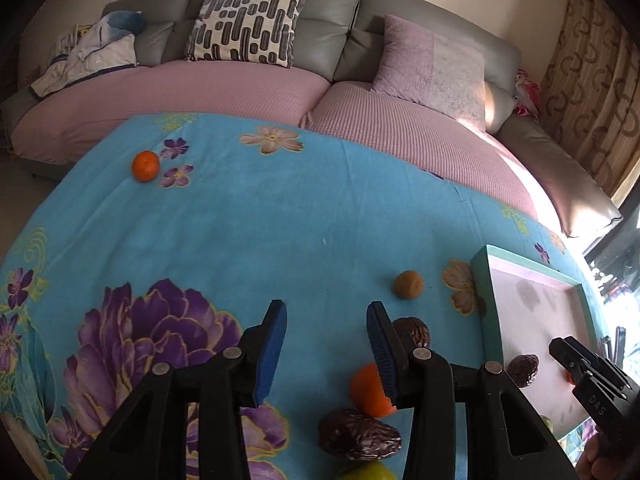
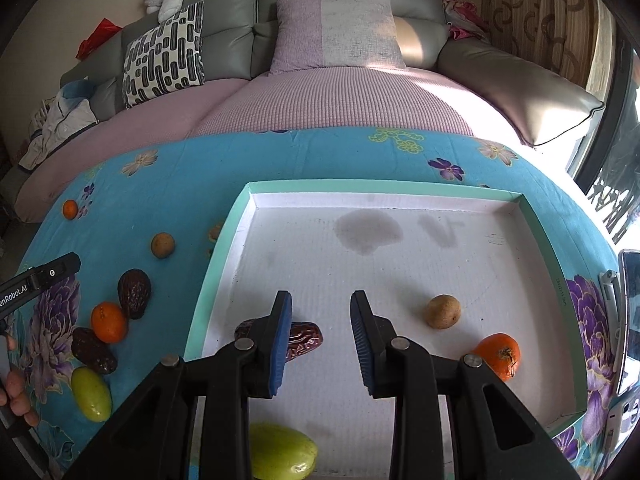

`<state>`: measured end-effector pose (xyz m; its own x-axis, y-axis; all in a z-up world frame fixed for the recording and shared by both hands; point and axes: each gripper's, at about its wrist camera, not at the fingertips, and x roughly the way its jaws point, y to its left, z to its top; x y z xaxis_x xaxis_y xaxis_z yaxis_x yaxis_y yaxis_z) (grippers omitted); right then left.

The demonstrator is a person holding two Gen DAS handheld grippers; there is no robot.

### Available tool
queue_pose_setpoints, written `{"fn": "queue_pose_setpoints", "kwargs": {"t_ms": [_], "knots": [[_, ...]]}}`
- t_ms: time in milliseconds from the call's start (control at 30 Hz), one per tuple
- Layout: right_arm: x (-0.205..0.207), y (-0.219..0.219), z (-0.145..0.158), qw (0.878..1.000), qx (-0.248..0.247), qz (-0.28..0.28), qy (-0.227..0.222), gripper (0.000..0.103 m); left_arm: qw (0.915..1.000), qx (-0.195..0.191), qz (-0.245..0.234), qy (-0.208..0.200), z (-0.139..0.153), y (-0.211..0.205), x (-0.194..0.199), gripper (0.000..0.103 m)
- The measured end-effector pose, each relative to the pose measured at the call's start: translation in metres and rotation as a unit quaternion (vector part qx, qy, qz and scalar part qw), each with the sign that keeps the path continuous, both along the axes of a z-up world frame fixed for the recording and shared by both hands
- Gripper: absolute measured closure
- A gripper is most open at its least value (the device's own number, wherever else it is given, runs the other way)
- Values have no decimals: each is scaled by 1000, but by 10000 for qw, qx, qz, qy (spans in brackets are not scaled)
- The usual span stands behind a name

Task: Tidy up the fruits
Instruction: 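Carry the brown fruit into the tray and release while the left gripper drops the date there, then reach the right gripper to the mandarin and close on it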

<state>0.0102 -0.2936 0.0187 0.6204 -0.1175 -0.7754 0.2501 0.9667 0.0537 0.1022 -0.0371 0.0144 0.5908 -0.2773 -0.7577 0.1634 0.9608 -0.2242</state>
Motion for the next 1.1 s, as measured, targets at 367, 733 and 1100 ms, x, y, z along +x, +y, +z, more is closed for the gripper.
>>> {"fn": "queue_pose_setpoints", "kwargs": {"t_ms": [367, 733, 1100], "knots": [[-7, 23, -3, 9998, 45, 175, 121, 28, 9991, 399, 167, 2, 4, 18, -6, 7], [-14, 42, 0, 9988, -138, 445, -158, 6, 9976, 671, 165, -68, 7, 27, -15, 0], [-7, 70, 2, 9974, 19, 706, -114, 6, 9959, 873, 194, -162, 16, 41, -17, 0]]}}
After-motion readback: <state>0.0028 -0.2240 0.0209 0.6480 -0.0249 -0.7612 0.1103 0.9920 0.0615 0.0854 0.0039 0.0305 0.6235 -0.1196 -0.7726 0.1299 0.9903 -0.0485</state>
